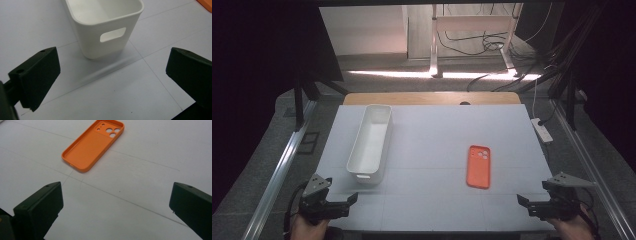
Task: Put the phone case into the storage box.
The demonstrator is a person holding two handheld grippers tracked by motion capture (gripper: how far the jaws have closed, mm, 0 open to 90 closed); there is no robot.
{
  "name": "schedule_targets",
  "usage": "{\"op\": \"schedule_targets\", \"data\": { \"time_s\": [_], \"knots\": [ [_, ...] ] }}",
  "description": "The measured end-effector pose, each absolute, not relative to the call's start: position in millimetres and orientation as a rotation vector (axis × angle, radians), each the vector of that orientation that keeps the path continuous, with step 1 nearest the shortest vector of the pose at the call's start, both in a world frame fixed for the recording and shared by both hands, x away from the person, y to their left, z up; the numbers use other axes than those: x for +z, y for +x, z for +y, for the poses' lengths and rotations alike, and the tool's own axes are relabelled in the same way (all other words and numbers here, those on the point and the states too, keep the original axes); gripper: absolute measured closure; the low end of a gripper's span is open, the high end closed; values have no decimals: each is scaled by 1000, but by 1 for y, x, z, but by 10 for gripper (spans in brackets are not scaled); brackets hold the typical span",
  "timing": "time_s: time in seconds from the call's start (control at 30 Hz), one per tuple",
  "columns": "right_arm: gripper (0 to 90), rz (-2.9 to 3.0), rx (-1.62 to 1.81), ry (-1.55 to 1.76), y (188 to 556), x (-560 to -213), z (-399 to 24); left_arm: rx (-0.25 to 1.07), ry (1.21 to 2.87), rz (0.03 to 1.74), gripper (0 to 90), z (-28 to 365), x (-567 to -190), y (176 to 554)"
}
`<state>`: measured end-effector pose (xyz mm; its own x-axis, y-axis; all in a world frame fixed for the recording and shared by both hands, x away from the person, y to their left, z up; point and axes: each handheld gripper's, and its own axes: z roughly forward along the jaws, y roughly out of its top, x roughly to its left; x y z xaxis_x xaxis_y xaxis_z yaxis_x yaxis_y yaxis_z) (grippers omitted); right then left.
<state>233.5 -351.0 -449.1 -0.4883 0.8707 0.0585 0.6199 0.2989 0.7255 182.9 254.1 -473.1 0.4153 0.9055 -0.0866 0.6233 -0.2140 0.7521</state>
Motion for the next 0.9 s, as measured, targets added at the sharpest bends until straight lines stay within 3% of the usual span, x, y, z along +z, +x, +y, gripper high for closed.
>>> {"op": "schedule_targets", "data": {
  "time_s": [0.9],
  "knots": [
    [0,2300,1004,1296,264,-443,-333,479,1946,1267,5,254,-473,182]
  ]
}}
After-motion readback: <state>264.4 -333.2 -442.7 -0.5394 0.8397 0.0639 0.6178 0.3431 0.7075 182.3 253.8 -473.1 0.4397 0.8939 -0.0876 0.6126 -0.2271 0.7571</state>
